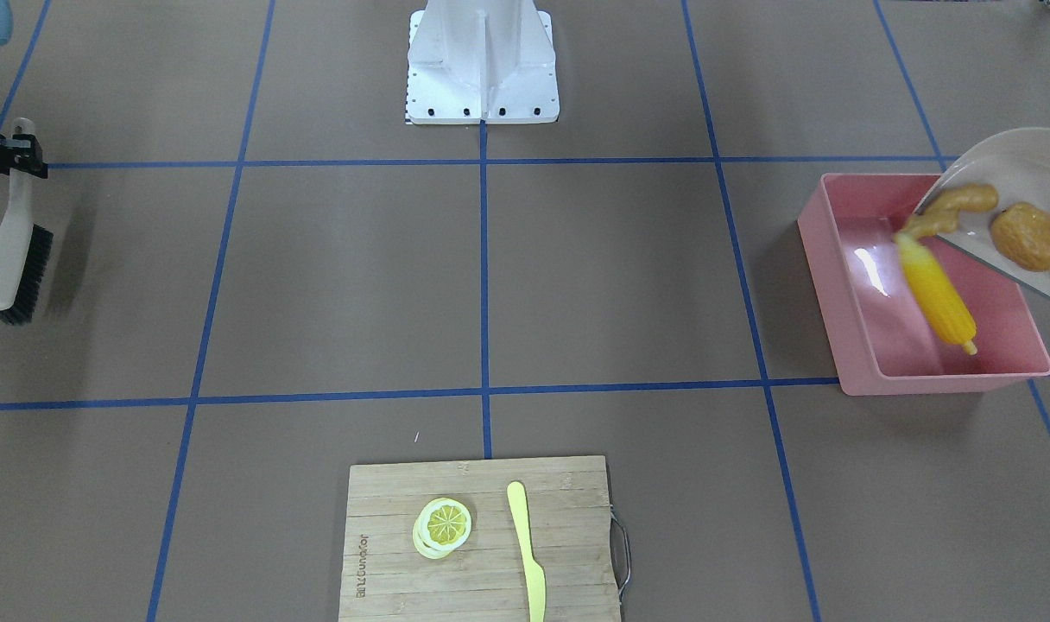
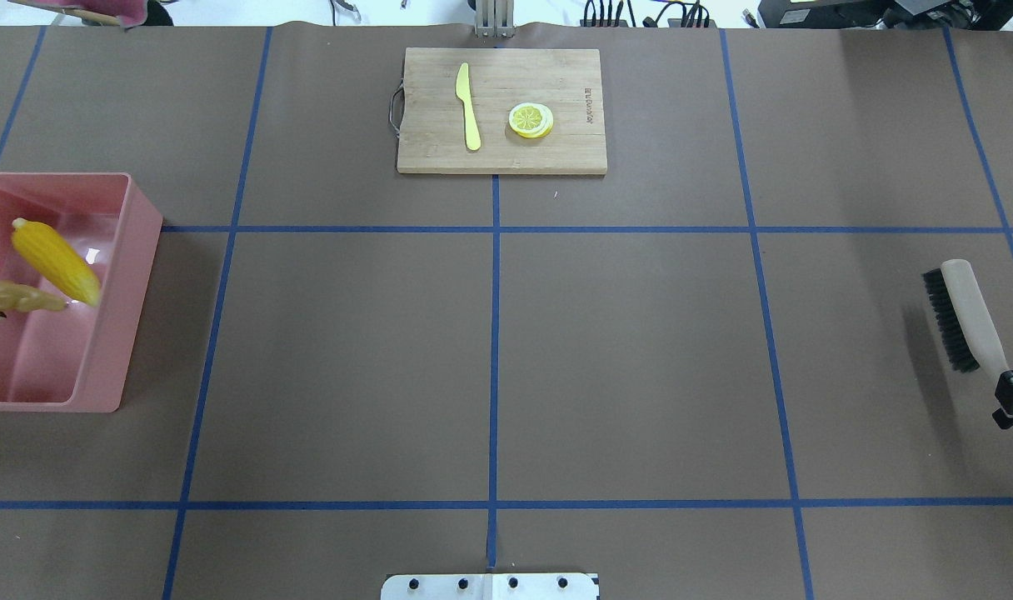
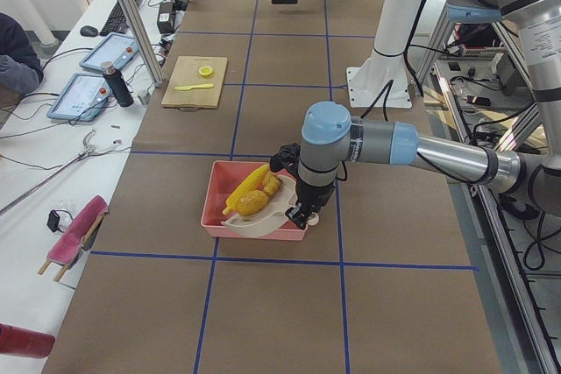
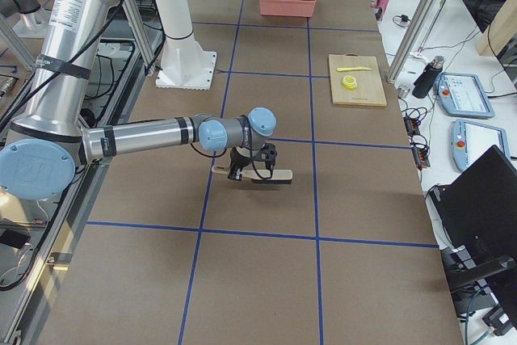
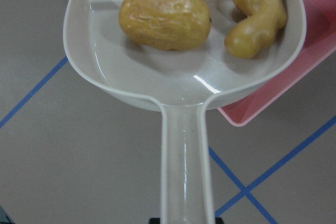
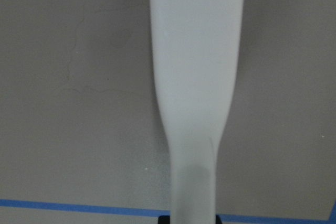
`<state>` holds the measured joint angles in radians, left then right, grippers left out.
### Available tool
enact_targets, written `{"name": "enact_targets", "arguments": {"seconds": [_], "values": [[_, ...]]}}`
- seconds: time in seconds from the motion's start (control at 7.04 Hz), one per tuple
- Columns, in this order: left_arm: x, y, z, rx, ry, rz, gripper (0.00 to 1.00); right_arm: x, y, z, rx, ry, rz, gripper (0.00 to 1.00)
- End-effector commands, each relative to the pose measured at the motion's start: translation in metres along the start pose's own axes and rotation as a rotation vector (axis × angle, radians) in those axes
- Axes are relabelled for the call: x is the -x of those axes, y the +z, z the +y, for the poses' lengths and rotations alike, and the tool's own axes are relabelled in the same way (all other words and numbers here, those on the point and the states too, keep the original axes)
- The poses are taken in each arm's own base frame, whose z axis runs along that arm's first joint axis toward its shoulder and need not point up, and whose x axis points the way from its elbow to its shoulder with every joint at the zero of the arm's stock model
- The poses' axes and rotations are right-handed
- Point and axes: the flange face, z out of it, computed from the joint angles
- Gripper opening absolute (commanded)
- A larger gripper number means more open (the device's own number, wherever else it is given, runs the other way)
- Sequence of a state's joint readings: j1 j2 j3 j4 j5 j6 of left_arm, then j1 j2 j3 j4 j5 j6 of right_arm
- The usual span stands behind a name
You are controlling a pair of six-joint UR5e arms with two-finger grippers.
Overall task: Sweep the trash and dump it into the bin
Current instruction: 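Tilt the dustpan over the pink bin while the right gripper sets the brush down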
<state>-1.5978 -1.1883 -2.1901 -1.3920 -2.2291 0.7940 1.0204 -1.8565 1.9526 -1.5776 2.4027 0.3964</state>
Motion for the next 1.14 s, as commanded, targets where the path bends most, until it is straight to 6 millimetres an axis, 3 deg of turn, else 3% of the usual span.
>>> {"name": "enact_targets", "arguments": {"seconds": [0.0, 0.28, 0.57, 0.71, 0.85, 0.99], "values": [[0.001, -0.004, -0.009, 0.045, 0.121, -0.017, 0.0, -0.01, 0.01, -0.005, 0.017, 0.007, 0.008, 0.0], [-0.008, -0.026, -0.027, -0.08, 0.155, -0.002, 0.0, -0.016, 0.018, -0.01, 0.031, 0.02, 0.012, 0.0], [-0.018, -0.049, -0.071, -0.311, 0.276, 0.06, 0.0, -0.015, 0.026, -0.024, 0.039, 0.022, 0.019, 0.0], [-0.038, -0.045, -0.098, -0.384, 0.421, 0.08, 0.0, -0.013, 0.029, -0.025, 0.046, 0.021, 0.022, 0.0], [-0.064, -0.023, -0.13, -0.411, 0.588, 0.103, 0.0, -0.012, 0.033, -0.029, 0.054, 0.018, 0.024, 0.0], [-0.093, 0.002, -0.156, -0.435, 0.712, 0.148, 0.0, -0.016, 0.038, -0.031, 0.062, 0.028, 0.026, 0.1]]}}
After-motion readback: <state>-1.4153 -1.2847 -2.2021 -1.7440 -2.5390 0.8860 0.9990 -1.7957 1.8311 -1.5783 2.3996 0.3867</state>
